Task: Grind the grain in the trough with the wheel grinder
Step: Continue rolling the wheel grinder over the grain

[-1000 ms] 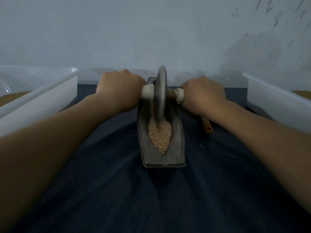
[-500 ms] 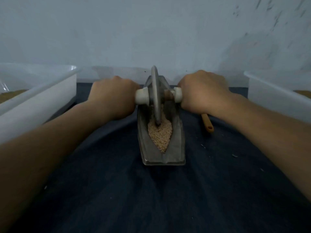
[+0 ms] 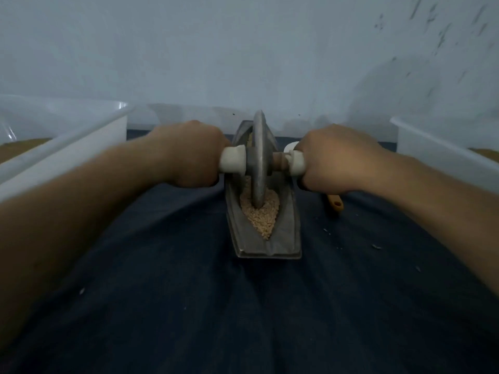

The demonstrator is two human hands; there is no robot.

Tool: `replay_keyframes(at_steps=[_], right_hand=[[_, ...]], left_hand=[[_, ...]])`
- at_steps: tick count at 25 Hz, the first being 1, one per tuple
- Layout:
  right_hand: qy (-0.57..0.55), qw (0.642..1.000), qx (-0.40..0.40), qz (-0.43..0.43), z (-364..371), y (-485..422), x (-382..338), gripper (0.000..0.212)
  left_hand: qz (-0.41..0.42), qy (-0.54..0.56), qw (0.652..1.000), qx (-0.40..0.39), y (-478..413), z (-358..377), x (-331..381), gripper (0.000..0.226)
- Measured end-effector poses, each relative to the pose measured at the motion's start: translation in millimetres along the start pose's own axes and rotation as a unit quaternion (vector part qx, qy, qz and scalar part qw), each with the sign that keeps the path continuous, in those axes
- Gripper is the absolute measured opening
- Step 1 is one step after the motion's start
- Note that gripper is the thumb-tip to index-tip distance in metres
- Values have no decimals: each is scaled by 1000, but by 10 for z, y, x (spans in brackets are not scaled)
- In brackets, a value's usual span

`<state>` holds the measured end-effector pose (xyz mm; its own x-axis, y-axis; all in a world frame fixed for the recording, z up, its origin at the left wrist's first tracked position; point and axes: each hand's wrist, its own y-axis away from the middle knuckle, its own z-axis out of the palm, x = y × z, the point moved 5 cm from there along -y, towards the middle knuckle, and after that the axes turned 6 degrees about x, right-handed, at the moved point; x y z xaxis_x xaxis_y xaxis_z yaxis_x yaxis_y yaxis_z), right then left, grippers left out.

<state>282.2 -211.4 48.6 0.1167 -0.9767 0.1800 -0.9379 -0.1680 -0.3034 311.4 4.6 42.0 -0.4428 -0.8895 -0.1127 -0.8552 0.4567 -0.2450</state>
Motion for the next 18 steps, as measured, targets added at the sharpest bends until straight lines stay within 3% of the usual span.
replay_keyframes(at_steps=[2,4,7,10,14,18], right_hand=[[-3,1000,13,23,15,-95,6,11],[21,994,99,37,36,-271,-14,3],[58,981,185,22,18,-403,-99,14],[39,985,166,-4,-3,-257,-78,10],[-14,999,44,-9,83,37,32,10],[-20,997,69,19,132,-96,71,7]], left_hand=[[-20,-20,999,29,-139,-31,-21,12],[-63,-66,987,131,-236,-17,-6,9],[-99,-96,960,244,-195,90,47,6],[-81,-102,962,242,-51,37,55,7],[-11,-154,964,215,138,-119,173,11],[-33,-169,962,212,8,-108,152,12]])
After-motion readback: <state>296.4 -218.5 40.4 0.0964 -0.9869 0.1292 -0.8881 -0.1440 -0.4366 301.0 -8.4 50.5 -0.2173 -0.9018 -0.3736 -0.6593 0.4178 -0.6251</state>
